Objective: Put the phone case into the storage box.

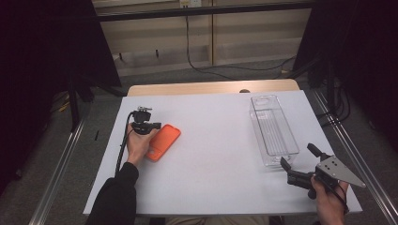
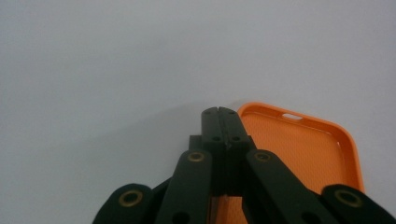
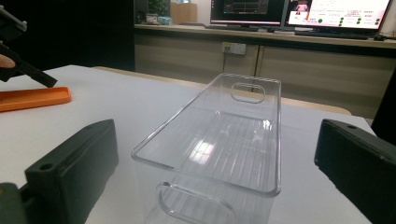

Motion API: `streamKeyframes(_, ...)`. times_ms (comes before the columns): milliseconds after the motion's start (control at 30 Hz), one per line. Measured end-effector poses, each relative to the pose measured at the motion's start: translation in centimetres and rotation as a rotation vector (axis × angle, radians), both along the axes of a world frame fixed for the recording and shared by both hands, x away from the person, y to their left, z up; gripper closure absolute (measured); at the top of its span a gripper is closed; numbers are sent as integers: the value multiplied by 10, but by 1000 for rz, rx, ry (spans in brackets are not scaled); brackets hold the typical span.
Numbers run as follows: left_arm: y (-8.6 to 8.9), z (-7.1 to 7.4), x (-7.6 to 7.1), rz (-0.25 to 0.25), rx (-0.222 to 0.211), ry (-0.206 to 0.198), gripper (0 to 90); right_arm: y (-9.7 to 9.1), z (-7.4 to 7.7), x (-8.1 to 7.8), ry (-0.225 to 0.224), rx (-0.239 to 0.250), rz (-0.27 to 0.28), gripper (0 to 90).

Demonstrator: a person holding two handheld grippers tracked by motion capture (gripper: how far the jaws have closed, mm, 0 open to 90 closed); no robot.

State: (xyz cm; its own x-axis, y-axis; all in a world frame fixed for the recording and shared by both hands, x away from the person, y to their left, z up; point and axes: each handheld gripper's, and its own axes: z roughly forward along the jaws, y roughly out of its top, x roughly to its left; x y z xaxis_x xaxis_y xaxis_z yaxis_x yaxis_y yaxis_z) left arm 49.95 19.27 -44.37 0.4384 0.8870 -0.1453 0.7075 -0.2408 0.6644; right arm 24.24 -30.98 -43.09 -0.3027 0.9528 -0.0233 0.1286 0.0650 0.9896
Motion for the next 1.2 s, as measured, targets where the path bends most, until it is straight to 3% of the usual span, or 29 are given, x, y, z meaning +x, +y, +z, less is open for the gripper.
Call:
streamKeyframes(533,-12,0,11,9,43,21,900,0,0,0,7,0,4,0)
streamKeyframes(667,-13,-3,11,0,22,16,900,0,0,0,6,1,6,0)
streamKeyframes(1200,-22,-3,8,-39,29,20,900,0,-1,0,8,1,6,0)
